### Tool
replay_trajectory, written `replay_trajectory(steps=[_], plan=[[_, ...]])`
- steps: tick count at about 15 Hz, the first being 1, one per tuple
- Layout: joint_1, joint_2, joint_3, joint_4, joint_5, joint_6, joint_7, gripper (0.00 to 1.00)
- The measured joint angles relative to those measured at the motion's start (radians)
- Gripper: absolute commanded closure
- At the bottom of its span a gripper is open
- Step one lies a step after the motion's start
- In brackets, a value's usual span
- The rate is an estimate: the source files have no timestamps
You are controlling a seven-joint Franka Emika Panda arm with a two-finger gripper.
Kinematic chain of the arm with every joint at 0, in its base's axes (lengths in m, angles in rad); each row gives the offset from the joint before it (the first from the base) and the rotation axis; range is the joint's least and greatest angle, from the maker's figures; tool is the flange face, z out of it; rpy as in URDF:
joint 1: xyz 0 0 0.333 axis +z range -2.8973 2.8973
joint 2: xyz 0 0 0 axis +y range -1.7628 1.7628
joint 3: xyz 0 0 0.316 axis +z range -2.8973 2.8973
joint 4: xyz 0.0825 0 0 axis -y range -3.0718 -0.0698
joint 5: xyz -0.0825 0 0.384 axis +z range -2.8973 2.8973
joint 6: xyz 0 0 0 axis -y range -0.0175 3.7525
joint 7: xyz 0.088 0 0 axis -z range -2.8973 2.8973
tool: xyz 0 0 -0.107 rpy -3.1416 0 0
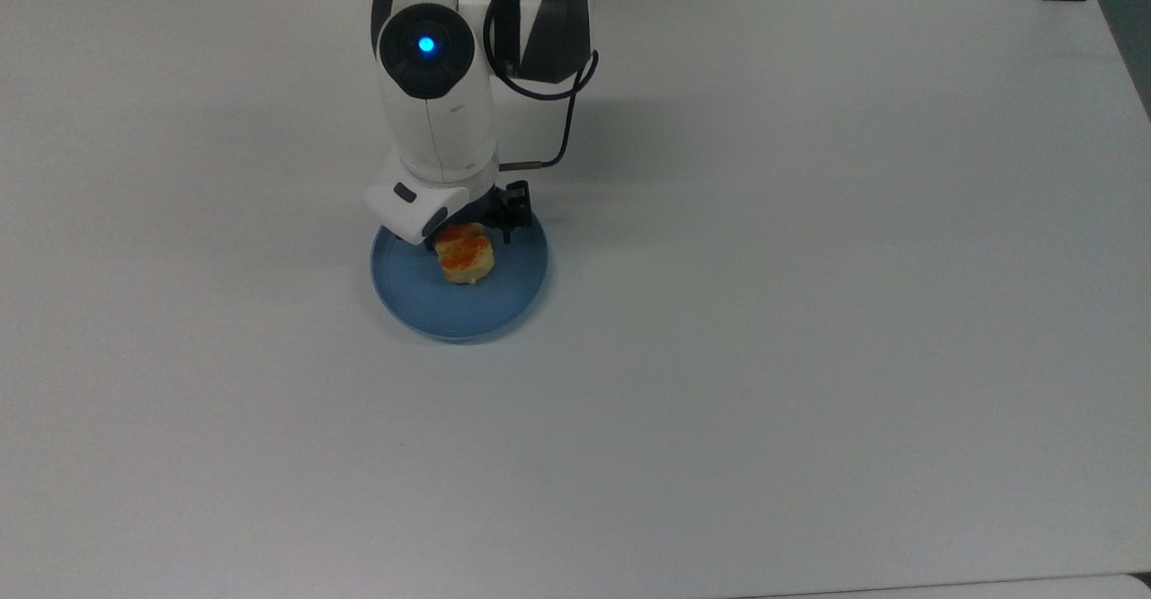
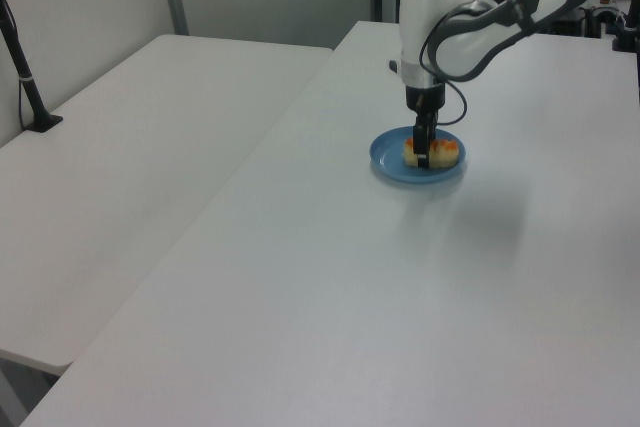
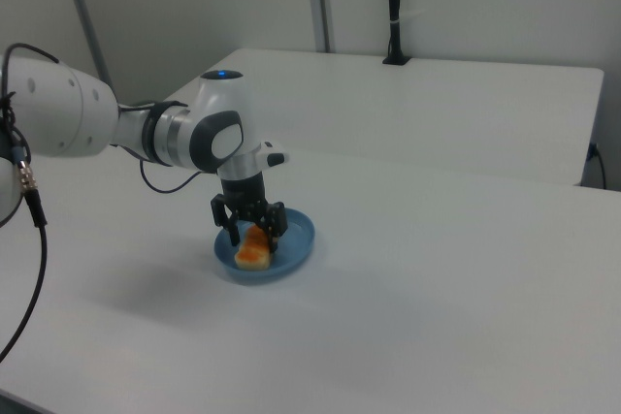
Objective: Put the bread on the table
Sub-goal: 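Close the gripper on the bread and lift it, then carry the bread off the plate and lower it onto the table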
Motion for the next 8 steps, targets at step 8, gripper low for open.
replay_trajectory(steps=[8], plan=[[0.011, -0.037, 0.024, 0.041, 0.003, -0.031, 0.008, 0.51]])
